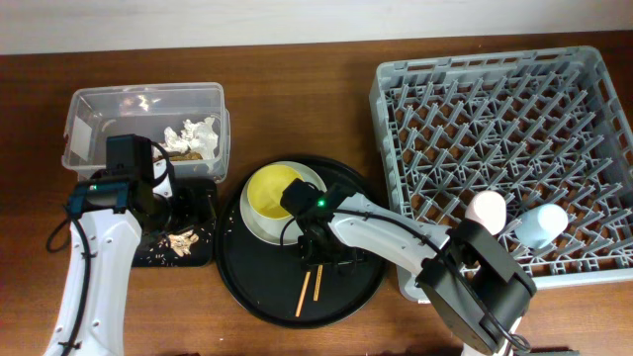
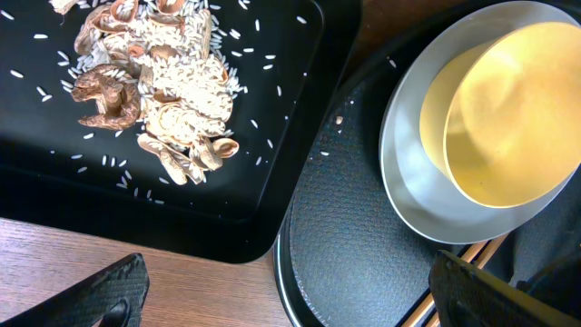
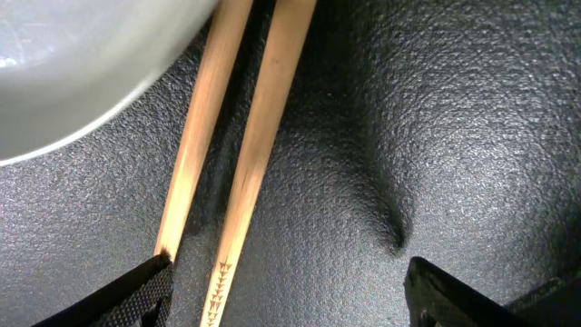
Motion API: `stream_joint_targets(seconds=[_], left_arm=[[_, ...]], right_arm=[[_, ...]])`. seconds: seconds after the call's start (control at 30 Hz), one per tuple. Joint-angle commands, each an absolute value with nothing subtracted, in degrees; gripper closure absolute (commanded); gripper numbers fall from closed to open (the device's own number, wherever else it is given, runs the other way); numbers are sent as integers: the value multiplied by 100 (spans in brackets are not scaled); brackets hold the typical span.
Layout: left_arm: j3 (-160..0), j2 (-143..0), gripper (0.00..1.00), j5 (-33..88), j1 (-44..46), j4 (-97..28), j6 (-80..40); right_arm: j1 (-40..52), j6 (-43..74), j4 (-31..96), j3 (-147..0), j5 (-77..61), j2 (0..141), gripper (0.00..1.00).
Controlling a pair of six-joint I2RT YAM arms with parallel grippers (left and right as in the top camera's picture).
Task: Sort waste into correct bins and load items into the dishwasher rack
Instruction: 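Grasp one chopstick with the right gripper and place it in the rack, then grasp the second chopstick with the right gripper and place it in the rack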
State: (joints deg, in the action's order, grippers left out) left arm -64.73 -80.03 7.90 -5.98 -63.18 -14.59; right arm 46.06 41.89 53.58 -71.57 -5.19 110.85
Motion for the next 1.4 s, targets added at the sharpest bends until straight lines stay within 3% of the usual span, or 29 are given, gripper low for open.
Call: stream_joint_targets(seconds=[0.0, 0.17, 0.27, 0.33, 0.53, 0.63, 0.73, 0.97, 1.1, 1.27, 1.3, 1.37], left_arm=[[-6455, -7905, 2, 766, -633, -6307, -1474], [-6455, -7905, 2, 766, -633, -6307, -1472], [-6455, -7905, 2, 766, -633, -6307, -1472], [-6455, -7905, 2, 766, -633, -6307, -1472], [-6455, -7905, 2, 766, -633, -6311, -1472], [-6455, -7905, 2, 766, -633, -6311, -1474], [-6455, -7905, 2, 766, -633, -6311, -1472], [-6455, -7905, 2, 766, -633, -6307, -1472], [-6455, -7905, 2, 766, -633, -6311, -1472], [-6455, -7905, 2, 766, -633, -6309, -1472], [-6455, -7905, 2, 766, -633, -6311, -1472], [-6455, -7905, 2, 766, -633, -6311, -1472]], right_arm=[[4622, 4469, 5391, -7030, -183, 11288, 18], [4622, 4556, 5402, -6914, -167, 11290, 21], [4622, 4554, 5415, -6910, -228, 11290, 66], [4611, 4552, 5417, -6910, -228, 11290, 77], [4611, 4491, 5417, -6910, -237, 11288, 85], [4593, 4351, 5422, -6917, -248, 11229, 96], [4346, 4053, 5542, -6923, -228, 10700, 96], [2709, 2130, 6685, -7046, -231, 8320, 96], [1977, 1522, 6707, -7028, -207, 8595, 96], [1898, 1372, 6713, -7028, -75, 9231, 96], [1900, 1372, 6711, -7030, -54, 9227, 84], [1898, 1374, 6731, -7032, -56, 9196, 75]])
